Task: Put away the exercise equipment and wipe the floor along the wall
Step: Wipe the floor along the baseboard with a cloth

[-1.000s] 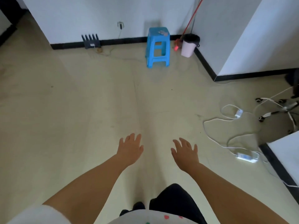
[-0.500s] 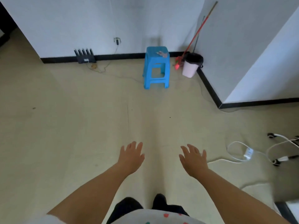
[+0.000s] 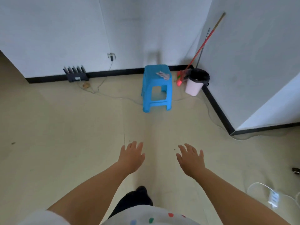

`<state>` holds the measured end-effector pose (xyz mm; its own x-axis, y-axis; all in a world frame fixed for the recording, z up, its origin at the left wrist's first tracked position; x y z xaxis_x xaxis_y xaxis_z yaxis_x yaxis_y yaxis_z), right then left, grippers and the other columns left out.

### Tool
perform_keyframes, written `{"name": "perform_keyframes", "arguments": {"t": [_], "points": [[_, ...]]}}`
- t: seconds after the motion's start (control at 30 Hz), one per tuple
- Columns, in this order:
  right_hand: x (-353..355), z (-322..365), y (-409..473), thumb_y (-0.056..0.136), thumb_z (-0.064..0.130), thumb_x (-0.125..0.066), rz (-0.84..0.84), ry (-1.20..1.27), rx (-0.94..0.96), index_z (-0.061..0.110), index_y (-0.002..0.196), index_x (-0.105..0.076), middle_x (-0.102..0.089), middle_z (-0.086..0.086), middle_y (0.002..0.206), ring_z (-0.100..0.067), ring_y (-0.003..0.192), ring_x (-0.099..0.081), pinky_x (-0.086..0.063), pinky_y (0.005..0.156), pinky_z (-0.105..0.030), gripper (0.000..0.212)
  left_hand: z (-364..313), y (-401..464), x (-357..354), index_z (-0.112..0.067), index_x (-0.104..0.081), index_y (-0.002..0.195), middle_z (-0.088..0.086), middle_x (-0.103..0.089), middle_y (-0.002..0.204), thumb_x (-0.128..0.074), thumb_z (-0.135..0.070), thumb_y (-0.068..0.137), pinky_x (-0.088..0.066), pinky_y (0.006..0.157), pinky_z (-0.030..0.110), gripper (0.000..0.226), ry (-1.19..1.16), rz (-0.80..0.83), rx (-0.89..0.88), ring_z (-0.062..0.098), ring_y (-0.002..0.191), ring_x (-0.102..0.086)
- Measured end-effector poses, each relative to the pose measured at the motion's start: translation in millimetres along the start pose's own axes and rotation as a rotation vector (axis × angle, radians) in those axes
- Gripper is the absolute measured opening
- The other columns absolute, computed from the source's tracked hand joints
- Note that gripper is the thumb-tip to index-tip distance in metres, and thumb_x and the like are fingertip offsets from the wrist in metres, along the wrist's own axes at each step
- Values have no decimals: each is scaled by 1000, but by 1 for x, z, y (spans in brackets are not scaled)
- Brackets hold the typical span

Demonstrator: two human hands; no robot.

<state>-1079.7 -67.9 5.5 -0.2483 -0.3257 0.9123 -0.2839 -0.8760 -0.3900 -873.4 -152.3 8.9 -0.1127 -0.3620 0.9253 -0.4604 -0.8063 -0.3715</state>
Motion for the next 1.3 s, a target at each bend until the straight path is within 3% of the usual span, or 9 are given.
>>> {"name": "perform_keyframes", "arguments": {"t": [0.13,0.37,0.57,0.77,1.13,1.3], "points": [[39,5,69,102,39,-21,12,36,-17,26,149,-18,-15,-3,158,-20,145,-15,-9,116,-52,48,15,88,47,-19,-18,148,8,-28,149,-29,-40,100,-22,112,45,54,0,9,-7,25,136,-31],[71,-34,193,103,36,-19,93,-5,-29,25,150,-15,-13,-3,158,-20,146,-12,-7,116,-53,48,-7,222,71,-19,-18,148,8,-27,150,-30,-41,99,-22,112,46,55,4,85,-43,26,136,-31],[127,-83,333,103,38,-20,131,0,-15,26,150,-17,-15,-3,158,-20,145,-13,-7,116,-53,49,-18,349,110,-20,-20,148,7,-31,148,-31,-40,99,-23,112,46,54,-67,93,57,26,135,-33],[192,-113,451,102,38,-22,157,-77,29,26,149,-20,-18,-3,157,-22,144,-17,-9,115,-53,48,-42,440,151,-18,-18,149,5,-25,152,-30,-37,100,-19,115,43,54,-163,29,110,22,141,-22],[228,-45,642,101,37,-25,203,-138,247,25,146,-25,-23,-5,154,-23,141,-24,-14,114,-50,46,21,593,171,-17,-14,150,8,-16,156,-29,-34,101,-16,116,45,54,-213,101,259,24,144,-14],[249,-48,722,101,37,-30,226,-83,224,22,145,-28,-30,-7,150,-26,134,-33,-33,105,-43,47,32,678,193,-17,-12,151,9,-14,157,-31,-33,101,-16,115,43,56,-220,147,212,22,146,-11]]}}
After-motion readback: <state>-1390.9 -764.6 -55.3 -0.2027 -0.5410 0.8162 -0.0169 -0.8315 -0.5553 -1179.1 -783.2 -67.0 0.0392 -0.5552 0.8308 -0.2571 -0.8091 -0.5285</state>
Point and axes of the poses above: each hand's wrist, its own y-axis towards the middle knuckle, its own x-axis out of the back of the hand, z = x × y, the point moved 7 cm from there along y, towards the middle knuckle
